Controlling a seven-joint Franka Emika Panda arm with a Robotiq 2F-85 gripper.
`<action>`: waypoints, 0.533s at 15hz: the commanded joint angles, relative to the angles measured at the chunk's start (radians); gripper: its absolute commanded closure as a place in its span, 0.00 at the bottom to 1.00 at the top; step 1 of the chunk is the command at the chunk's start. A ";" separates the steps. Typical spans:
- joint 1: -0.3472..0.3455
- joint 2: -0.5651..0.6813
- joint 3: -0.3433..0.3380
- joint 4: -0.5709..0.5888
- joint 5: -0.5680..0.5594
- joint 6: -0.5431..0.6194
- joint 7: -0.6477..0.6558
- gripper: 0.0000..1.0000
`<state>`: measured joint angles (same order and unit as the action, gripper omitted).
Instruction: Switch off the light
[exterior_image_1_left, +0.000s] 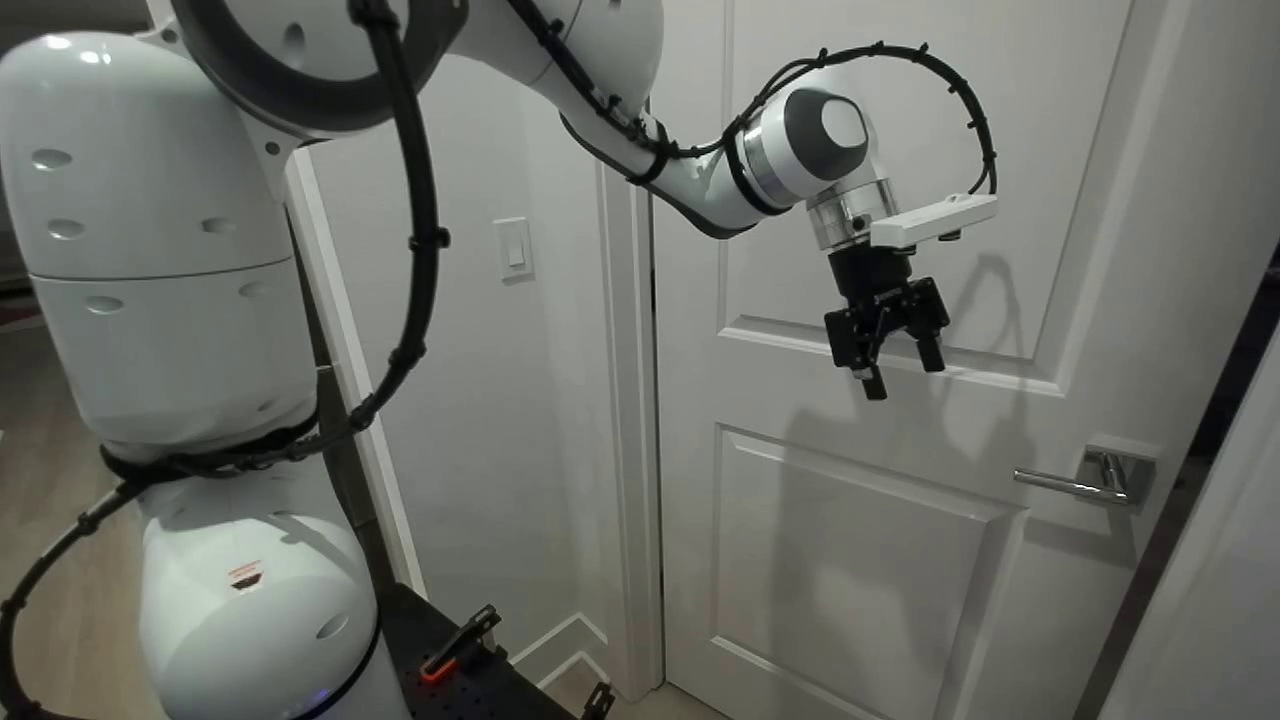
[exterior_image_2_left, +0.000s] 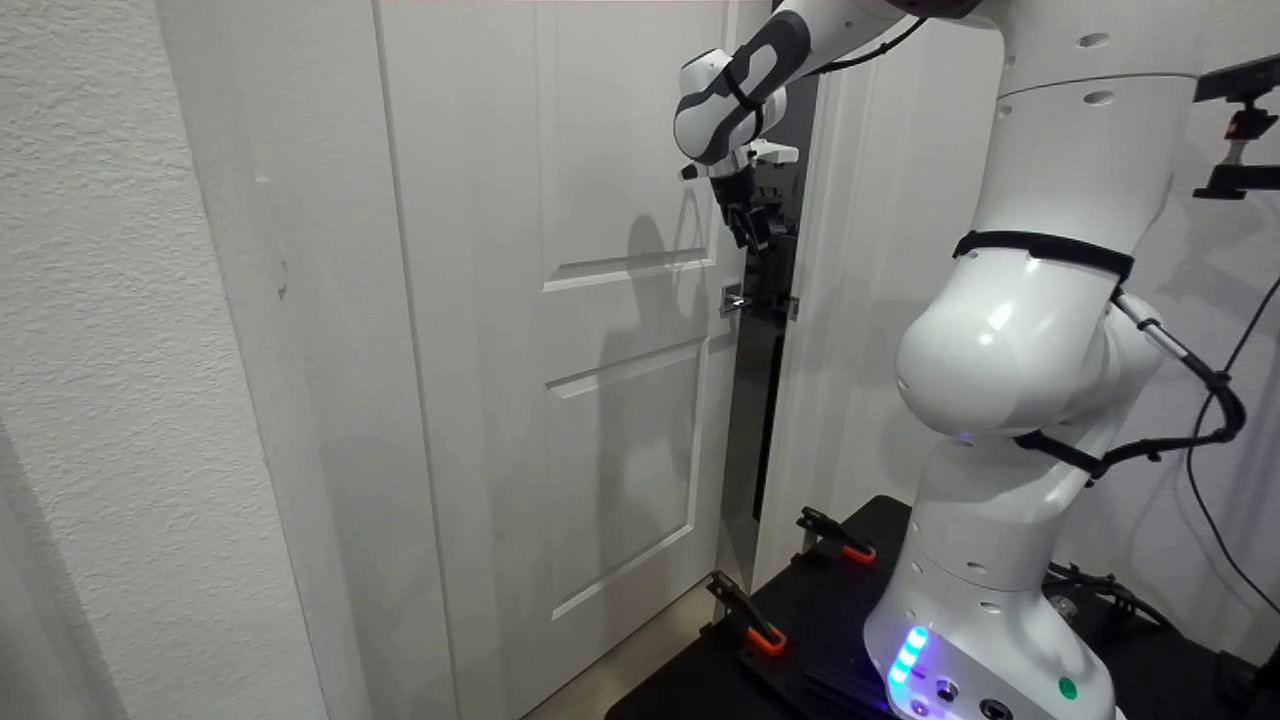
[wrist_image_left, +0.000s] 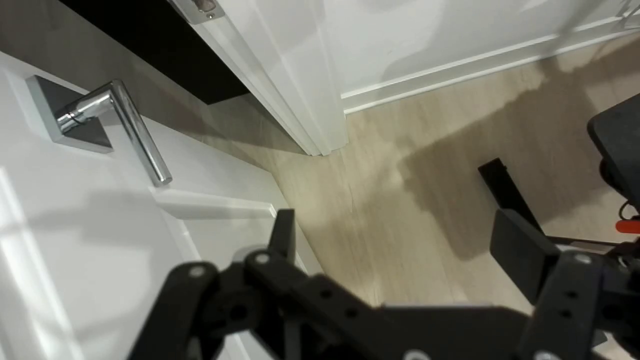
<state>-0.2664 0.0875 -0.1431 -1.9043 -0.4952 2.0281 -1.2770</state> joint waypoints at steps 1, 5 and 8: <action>0.019 0.001 -0.020 0.003 0.003 -0.003 -0.003 0.00; 0.019 0.001 -0.020 0.003 0.003 -0.003 -0.003 0.00; 0.022 -0.021 -0.009 -0.015 0.093 0.013 -0.112 0.00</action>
<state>-0.2619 0.0889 -0.1447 -1.9044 -0.4728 2.0282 -1.3033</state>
